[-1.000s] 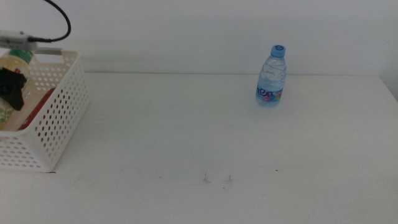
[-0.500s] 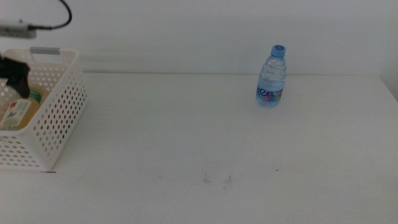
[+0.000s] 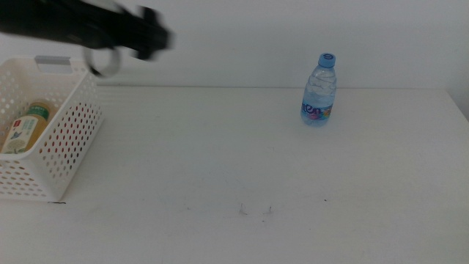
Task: Use arms to grab the bottles and put them into the dustbin to the left of the table.
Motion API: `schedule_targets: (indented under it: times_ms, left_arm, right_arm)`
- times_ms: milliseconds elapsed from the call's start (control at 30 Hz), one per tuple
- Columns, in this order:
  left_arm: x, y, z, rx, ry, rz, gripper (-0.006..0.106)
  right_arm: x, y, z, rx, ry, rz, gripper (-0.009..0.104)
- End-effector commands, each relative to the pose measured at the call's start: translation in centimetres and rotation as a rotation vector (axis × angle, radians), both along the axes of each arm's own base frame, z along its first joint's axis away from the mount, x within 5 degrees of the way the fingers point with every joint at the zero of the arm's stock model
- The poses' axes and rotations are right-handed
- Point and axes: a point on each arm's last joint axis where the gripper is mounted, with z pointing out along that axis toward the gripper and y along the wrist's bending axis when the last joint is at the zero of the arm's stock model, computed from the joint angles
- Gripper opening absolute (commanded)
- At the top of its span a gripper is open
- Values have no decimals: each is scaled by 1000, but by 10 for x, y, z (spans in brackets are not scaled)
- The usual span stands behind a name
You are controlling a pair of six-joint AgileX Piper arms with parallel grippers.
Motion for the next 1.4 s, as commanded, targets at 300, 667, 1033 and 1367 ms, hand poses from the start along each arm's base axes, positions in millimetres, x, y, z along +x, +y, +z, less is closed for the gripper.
schedule_targets:
  times_ms: [300,667,1033,1367]
  left_arm:
    - [-45,-90,-40,-83,-122,-238,94]
    - [-84,-69,-18,-67,-145,-278,94]
    - [-170,4,78,10,-235,-292,94]
    - [-183,14,83,23,-222,-289,94]
  right_arm:
    - [0,0,0,-5,-9,-7,88]
    - [0,0,0,-5,-9,-7,88]
    - [0,0,0,-5,-9,-7,88]
    - [0,0,0,-5,-9,-7,88]
